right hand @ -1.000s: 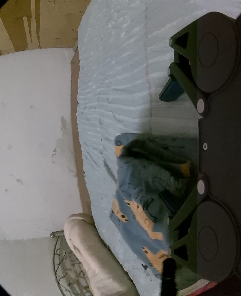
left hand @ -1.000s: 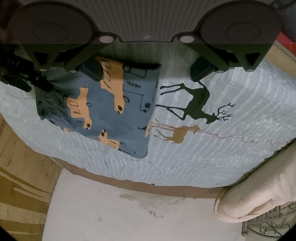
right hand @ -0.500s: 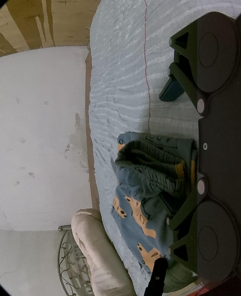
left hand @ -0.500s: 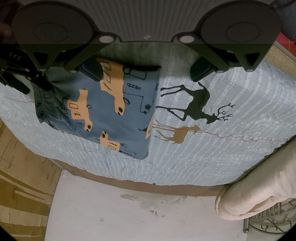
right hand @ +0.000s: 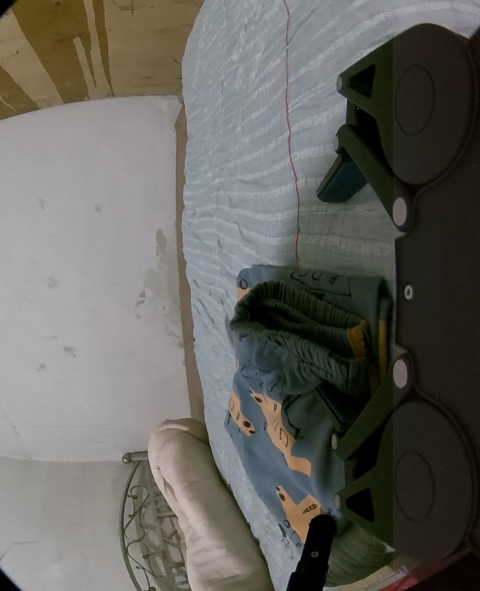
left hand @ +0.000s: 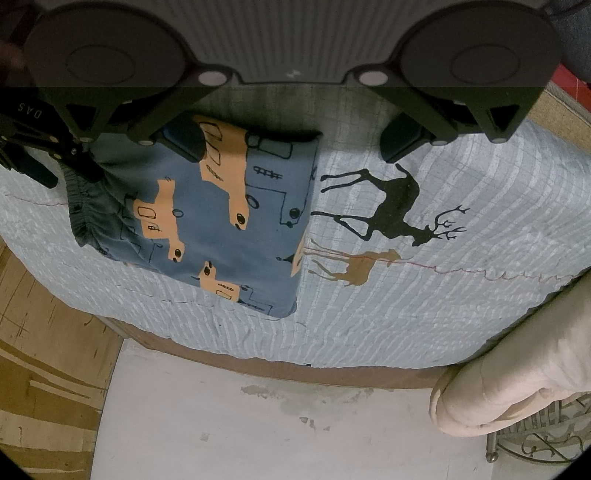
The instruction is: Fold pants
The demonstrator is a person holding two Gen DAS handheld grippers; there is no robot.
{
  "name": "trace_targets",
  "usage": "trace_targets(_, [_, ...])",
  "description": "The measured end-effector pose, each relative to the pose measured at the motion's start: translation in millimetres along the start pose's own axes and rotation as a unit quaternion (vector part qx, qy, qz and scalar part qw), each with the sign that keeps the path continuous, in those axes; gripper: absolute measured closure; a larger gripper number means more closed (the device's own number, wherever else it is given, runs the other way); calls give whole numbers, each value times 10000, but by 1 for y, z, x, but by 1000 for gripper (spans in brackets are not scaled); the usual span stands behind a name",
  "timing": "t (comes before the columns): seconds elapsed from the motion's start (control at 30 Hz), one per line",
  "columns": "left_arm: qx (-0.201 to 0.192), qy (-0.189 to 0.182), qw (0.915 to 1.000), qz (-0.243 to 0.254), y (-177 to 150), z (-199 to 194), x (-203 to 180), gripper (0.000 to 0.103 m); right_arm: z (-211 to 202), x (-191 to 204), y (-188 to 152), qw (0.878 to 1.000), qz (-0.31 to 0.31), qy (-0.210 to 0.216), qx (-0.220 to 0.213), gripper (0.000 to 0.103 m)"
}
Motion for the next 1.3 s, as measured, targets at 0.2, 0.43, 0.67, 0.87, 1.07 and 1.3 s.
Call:
trace_targets(0.2, [37, -102, 9999, 16, 2, -3, 1, 1, -7, -5, 7, 9996, 239, 167, 67, 1])
trace_targets(0.43, [27, -175, 9998, 24, 9, 0, -1, 1, -17, -20, 20, 9974, 569, 428, -132, 1])
trace_targets(0.67, [-51, -123, 9997, 217, 27, 15, -5, 1, 17, -28, 41, 9921, 579, 1019, 455, 1])
trace_targets(0.87, [15, -289, 9995, -104, 44, 36, -5, 1, 71, -30, 65, 9766, 707, 1719, 1083, 1])
trace_targets(1.07, [71, -329, 9992, -206, 43, 45, -6, 1, 101, -32, 55, 9631, 1069, 2105, 1289, 1])
trace_targets(1.3, [45, -320, 9992, -237, 34, 43, -8, 1, 95, -49, 50, 9499, 1744, 2445, 862, 1])
Point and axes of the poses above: each gripper's, at about its wrist camera, not at the fingertips, and z roughly the way its jaws point, x to its left, y to its top, the point moved 6 cm from there along z, roughly the way its jaws point, and after that the axes turned 6 degrees about -z, right-handed, at the moved point
